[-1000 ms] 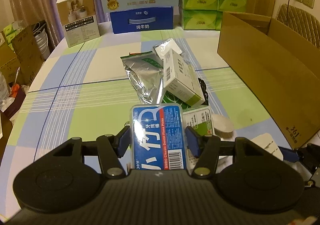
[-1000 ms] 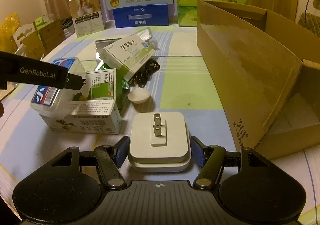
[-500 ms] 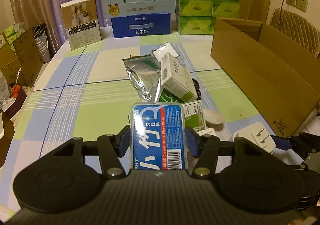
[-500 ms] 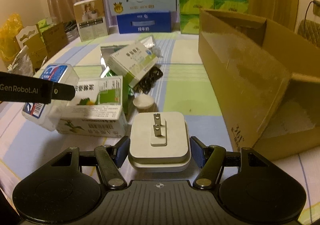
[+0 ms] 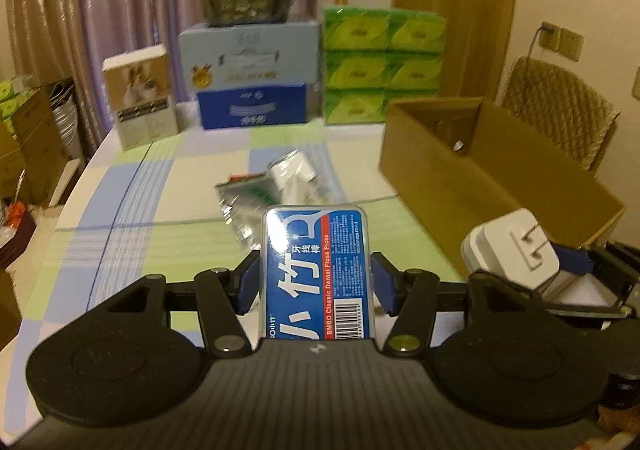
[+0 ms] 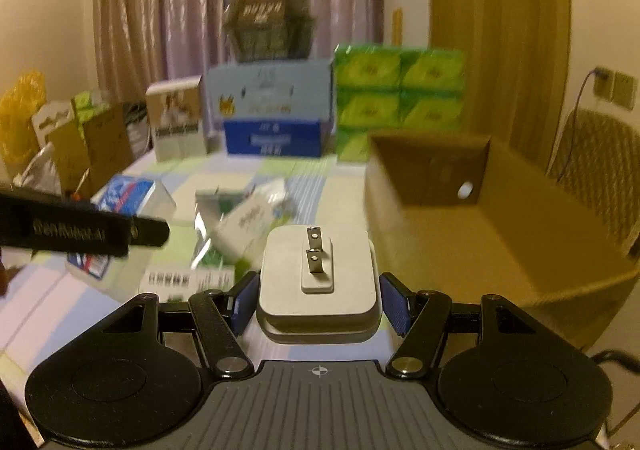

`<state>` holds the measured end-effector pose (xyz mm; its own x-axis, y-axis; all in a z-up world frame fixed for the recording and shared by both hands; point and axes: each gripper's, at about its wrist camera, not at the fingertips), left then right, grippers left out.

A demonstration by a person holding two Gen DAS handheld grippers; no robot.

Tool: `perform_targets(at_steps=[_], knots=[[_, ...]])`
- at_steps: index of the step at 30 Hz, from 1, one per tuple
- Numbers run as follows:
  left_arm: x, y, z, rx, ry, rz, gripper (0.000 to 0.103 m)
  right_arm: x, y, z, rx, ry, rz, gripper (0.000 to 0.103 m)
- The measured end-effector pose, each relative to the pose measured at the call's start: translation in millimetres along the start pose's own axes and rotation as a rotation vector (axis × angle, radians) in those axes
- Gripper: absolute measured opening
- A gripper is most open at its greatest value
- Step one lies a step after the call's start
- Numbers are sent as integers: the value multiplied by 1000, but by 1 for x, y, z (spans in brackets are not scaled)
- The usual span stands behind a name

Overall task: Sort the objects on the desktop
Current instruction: 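Carry both items into the cardboard box and open both tools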

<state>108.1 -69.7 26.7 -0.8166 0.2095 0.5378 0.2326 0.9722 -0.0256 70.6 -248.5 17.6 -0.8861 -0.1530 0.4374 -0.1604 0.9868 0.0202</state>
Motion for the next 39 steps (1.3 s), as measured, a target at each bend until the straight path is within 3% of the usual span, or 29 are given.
perform_targets(at_steps=[8,13,18,28,35,39], knots=[[-22,-52,-43,4,-7,162,53,6,-72,-39,-43,-30,124,62],[-54,-98,-75,-7,14,270,52,-13,-131,-47,-47,31,156,62],[-93,-140,-94,-36,56,329,52,-40,-171,-41,-25,139,136,62],[-165,-179,-87,-98,181,337,53,-86,-194,-26,28,313,33,62],[-192,-189,-73,-161,250,335,53,-98,-199,-16,45,388,-7,62],[-195,-195,-69,-207,242,307,53,-102,-200,-17,45,415,-17,62]])
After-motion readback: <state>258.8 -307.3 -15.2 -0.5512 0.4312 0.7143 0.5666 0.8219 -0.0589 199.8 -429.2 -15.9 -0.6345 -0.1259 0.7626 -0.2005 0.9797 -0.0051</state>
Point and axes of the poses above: each gripper's, at about its wrist camera, not at the fingertips, and x roughly against the way its jaws point, y to its left, z to its underside, and after that the axes turned 5 degrees about -y, right-handed
